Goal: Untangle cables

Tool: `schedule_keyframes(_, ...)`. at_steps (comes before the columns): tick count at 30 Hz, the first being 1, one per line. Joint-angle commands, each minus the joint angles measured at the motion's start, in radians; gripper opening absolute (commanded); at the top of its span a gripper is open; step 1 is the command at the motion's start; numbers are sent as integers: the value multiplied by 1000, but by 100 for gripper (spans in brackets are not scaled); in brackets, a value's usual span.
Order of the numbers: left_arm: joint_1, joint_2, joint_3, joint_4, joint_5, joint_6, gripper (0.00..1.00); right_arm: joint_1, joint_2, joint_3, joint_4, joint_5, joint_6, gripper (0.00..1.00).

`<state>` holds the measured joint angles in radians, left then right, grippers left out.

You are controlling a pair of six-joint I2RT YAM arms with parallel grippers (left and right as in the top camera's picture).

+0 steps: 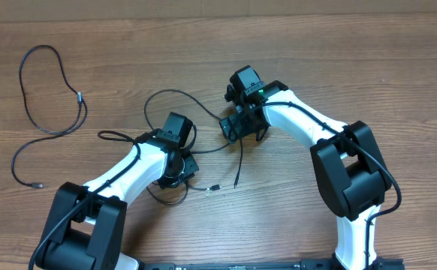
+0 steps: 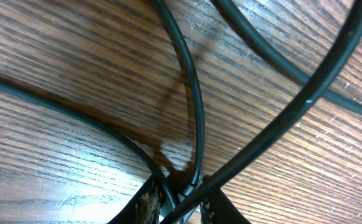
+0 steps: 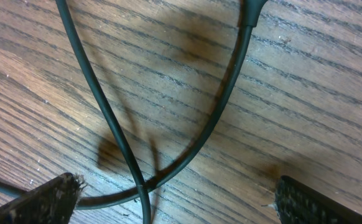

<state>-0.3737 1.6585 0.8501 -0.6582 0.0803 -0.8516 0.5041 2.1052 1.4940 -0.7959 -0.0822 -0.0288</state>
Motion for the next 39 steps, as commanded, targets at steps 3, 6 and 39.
schedule_keyframes(3, -7, 44, -11, 6, 4, -17, 20, 0, 5, -11, 5, -9, 3, 100)
schedule_keyframes(6, -3, 42, -9, 5, 19, -1, 13, 0, 5, -11, 5, -9, 3, 100)
schedule_keyframes(39, 5, -280, 263, -235, 39, 374, 4, 0, 5, -11, 15, -9, 4, 100)
